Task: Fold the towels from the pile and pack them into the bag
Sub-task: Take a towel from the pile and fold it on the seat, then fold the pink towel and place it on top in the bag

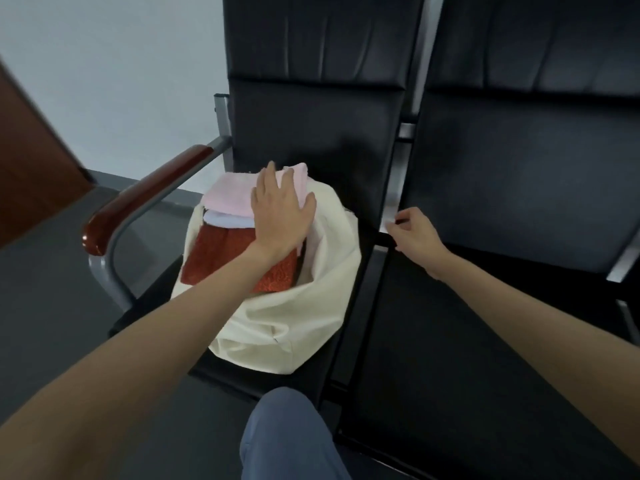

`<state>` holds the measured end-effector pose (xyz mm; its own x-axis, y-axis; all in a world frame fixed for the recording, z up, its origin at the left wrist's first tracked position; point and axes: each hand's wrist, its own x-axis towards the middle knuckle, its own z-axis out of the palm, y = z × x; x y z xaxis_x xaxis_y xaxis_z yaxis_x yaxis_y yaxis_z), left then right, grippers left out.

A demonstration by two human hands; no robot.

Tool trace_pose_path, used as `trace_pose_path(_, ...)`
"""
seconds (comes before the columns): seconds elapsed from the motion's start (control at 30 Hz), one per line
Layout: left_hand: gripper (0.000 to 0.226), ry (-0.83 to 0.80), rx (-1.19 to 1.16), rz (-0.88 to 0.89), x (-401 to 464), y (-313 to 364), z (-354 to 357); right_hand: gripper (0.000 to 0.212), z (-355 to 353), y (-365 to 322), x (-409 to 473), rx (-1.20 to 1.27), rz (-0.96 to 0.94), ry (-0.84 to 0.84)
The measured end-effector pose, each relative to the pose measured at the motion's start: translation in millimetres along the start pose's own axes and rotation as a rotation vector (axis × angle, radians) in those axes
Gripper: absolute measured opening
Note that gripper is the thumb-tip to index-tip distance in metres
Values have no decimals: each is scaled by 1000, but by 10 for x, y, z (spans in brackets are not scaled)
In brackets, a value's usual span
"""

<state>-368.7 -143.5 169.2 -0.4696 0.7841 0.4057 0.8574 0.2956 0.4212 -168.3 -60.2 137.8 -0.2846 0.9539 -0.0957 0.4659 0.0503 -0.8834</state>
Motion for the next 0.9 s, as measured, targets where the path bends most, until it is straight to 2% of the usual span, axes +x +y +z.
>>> trace_pose_path(0.23, 60, -199, -102, 221, -383, 1361, 348, 60, -1559, 1158, -607, -88, 308, 95)
trace_pose_path(0.4, 64, -434, -192, 294, -778, 2349, 831, 52, -2509, 1986, -1313, -136, 496, 166)
trace_pose_path(0.53, 65, -628, -210, 371, -1293, 3000, 1314, 65, -3130, 2566, -1887, -202, 613, 299)
trace_pose_path(0.63, 66, -774, -207, 453, -1739, 3486, 1686, 61, -3543, 3013, -2260, -201, 694, 408)
trace_pose_path(0.8, 65, -933, -183, 634, -2294, 4104, 2151, 59, -3959, 3487, -2487, -264, 694, 529)
trace_pose_path(0.9, 64, -989, -172, 724, -2516, 4413, 2391, 64, -4079, 3600, -2499, -300, 649, 503)
